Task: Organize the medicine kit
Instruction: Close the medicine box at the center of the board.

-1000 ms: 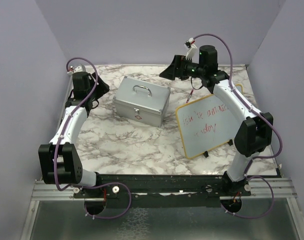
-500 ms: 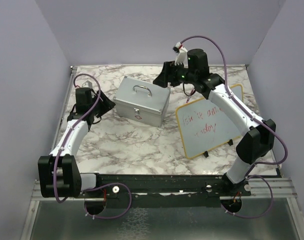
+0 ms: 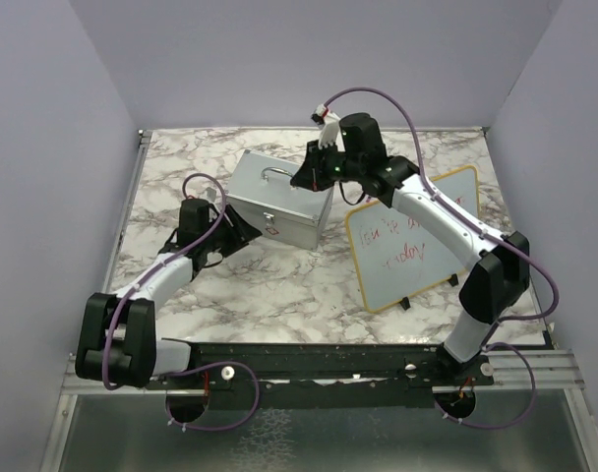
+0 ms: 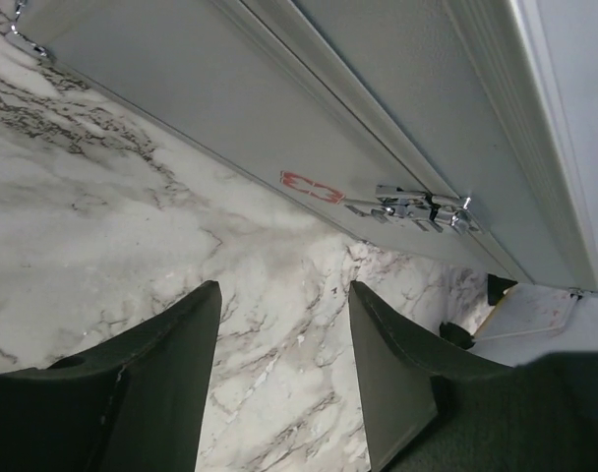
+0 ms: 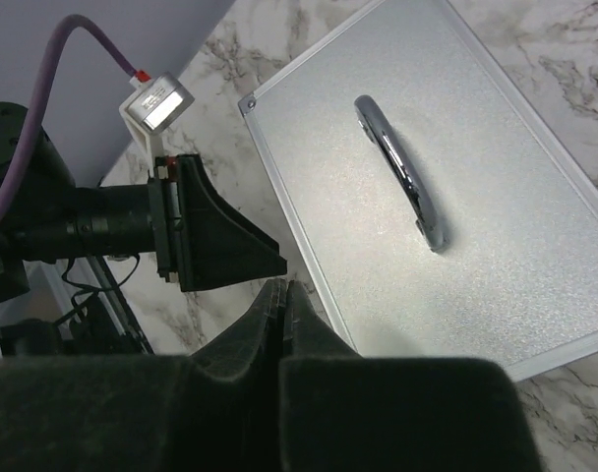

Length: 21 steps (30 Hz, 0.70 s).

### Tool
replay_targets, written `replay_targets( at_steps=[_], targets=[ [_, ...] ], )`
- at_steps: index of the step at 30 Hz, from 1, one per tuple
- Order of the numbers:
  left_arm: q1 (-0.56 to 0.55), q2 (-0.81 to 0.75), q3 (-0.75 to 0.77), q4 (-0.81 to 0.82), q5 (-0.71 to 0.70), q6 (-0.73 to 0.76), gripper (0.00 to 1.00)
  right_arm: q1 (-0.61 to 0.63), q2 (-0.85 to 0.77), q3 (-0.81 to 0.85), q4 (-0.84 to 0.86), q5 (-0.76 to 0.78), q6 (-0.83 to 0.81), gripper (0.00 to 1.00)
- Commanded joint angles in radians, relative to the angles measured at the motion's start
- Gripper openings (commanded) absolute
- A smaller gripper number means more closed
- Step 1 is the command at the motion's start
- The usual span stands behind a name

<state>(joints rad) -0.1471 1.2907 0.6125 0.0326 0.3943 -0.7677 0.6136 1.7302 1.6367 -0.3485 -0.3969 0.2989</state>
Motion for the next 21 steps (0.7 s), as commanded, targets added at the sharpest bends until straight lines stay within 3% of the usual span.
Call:
replay_targets(
  at_steps=[1,9,19,21],
  targets=[
    [-0.021,0.031,-0.038,0.142,-0.049,-0.067,0.54,0.025,0.04,-0.012,-0.029,0.039,-0.015,0.01],
    [-0.028,0.111,-0.074,0.256,-0.071,-0.094,0.54,0.032,0.068,-0.025,0.012,0.039,-0.012,0.01],
    [-0.028,0.016,-0.124,0.4,0.199,0.041,0.76,0.034,0.077,-0.049,0.086,-0.019,-0.025,0.02],
    [-0.028,-0.009,-0.137,0.42,0.227,0.032,0.89,0.034,0.071,-0.069,0.121,-0.045,-0.01,0.02]
  ],
)
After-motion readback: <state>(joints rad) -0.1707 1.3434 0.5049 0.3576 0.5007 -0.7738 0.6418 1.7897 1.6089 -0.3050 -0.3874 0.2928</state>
